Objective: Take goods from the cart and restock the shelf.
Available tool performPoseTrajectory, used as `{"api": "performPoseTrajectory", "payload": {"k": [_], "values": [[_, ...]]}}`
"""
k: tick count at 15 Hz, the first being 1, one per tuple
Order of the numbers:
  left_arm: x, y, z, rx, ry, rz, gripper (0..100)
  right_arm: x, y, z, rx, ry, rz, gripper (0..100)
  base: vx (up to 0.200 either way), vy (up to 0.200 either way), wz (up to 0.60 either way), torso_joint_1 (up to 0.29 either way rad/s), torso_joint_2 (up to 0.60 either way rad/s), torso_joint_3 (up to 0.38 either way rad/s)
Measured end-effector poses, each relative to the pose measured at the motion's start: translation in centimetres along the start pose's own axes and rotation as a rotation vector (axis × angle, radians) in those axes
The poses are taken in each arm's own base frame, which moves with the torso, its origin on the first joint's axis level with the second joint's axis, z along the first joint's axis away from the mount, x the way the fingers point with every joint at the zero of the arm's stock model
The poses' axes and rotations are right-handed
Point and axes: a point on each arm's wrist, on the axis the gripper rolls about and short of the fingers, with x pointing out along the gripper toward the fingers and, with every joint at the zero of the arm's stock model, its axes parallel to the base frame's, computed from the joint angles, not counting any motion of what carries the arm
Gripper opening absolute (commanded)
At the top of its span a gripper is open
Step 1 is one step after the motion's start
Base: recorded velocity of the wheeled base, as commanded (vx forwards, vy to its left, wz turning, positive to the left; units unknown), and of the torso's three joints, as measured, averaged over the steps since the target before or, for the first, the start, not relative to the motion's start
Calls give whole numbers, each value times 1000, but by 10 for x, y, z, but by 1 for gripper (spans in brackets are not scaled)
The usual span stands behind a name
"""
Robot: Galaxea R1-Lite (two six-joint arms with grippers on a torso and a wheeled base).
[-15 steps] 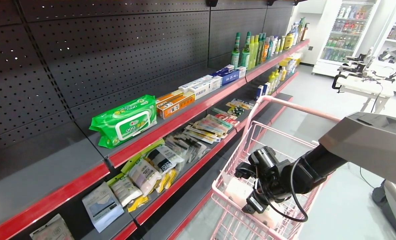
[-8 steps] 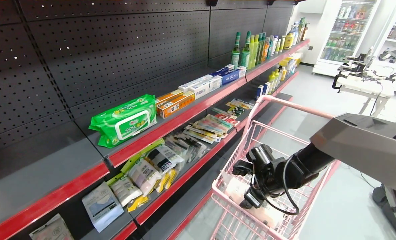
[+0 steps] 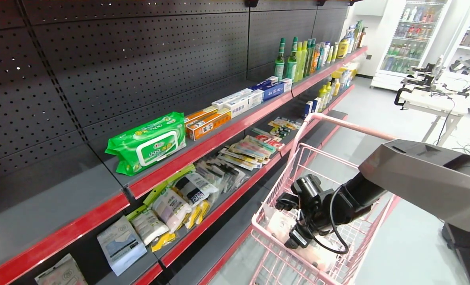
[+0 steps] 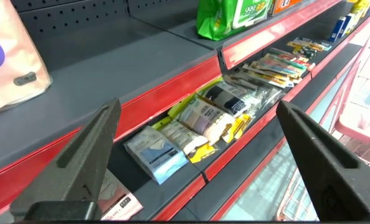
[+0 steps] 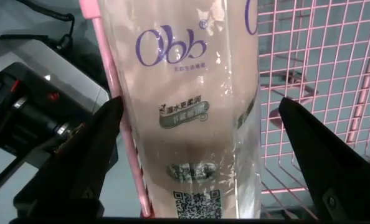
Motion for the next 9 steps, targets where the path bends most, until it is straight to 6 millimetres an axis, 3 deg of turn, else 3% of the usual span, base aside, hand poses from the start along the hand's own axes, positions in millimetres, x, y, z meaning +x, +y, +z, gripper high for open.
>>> {"api": "performPoseTrajectory", "payload": {"k": [9], "values": [[0, 0, 0, 0, 0, 0, 100, 14, -9, 3, -25, 1, -2, 100, 0, 0, 0, 0, 0, 0]]}}
